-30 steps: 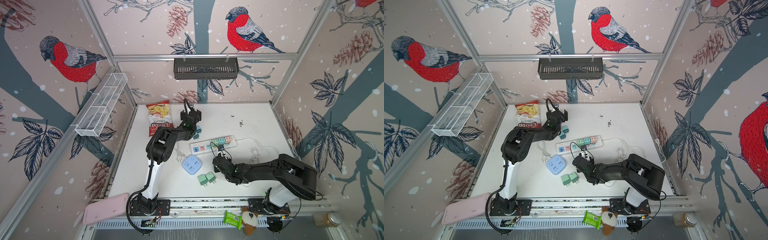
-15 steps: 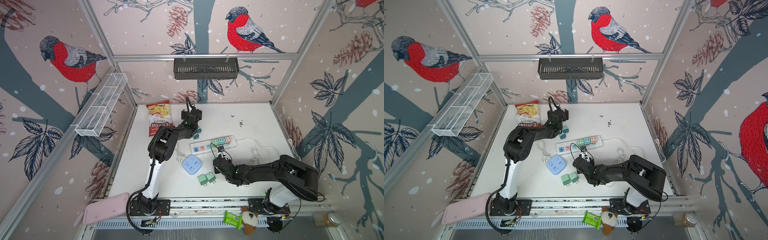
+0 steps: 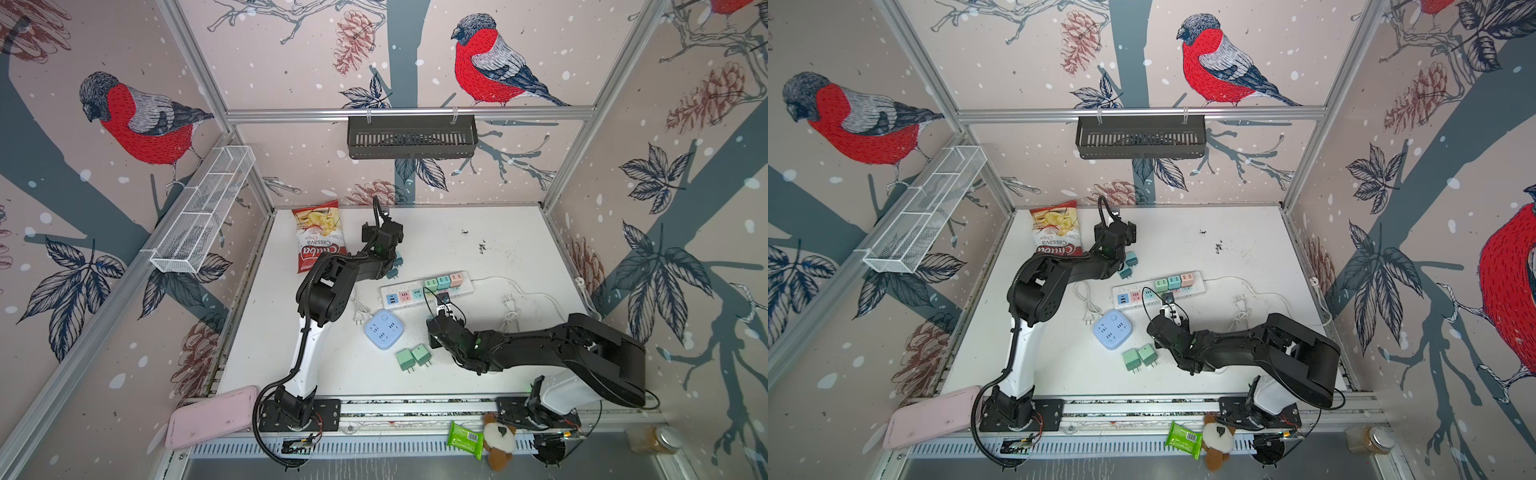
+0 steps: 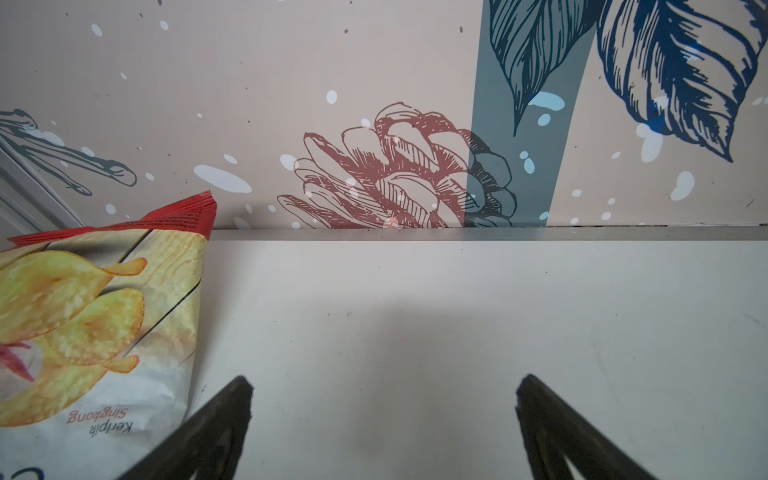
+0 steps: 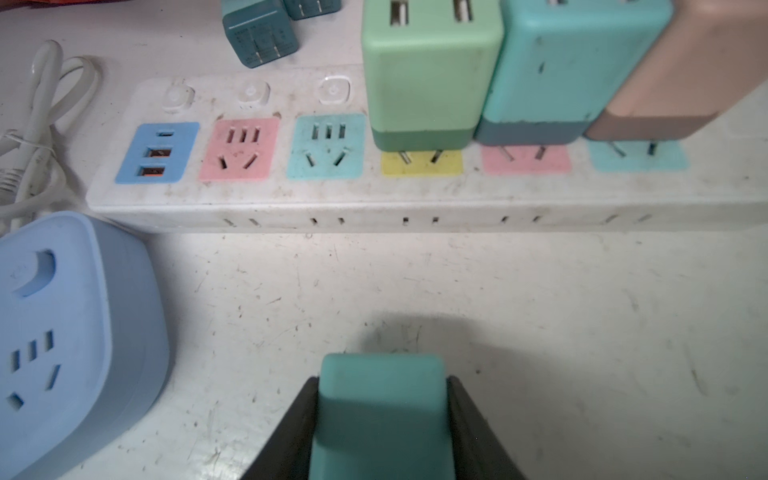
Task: Insert the plug
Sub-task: 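Lift the teal adapter with the right gripper and carry it toward the left gripper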
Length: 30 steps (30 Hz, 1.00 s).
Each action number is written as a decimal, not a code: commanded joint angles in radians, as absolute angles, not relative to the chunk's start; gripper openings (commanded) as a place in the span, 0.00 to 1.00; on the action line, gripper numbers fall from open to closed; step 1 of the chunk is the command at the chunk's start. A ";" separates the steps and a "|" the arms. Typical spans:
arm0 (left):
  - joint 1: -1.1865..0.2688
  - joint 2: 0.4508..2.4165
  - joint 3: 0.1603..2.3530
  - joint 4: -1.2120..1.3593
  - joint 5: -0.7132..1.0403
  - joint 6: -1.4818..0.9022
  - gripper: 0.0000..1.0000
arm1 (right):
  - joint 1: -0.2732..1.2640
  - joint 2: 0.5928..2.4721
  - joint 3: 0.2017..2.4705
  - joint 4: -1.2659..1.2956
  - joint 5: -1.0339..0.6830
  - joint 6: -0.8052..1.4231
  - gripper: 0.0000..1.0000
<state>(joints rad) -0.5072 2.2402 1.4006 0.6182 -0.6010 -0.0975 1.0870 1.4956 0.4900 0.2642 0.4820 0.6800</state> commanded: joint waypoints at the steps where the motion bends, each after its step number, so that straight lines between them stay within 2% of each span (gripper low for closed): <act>1: -0.507 2.196 1.354 0.728 -0.591 -0.081 0.98 | 1.095 1.459 0.478 0.291 0.521 0.656 0.12; 8: -0.509 1.974 1.168 0.781 -0.529 -0.081 0.98 | 1.104 1.286 0.382 0.394 0.596 0.560 0.07; 18: -0.503 1.566 0.930 0.654 -0.333 -0.163 0.99 | 1.066 0.924 0.213 0.589 0.616 0.303 0.05; 24: -0.499 1.353 0.823 0.520 -0.282 -0.199 0.98 | 0.960 0.774 0.148 0.740 0.438 0.171 0.05; 30: -0.476 1.144 0.675 0.492 -0.090 -0.301 0.98 | 0.920 0.825 0.201 0.835 0.281 0.025 0.04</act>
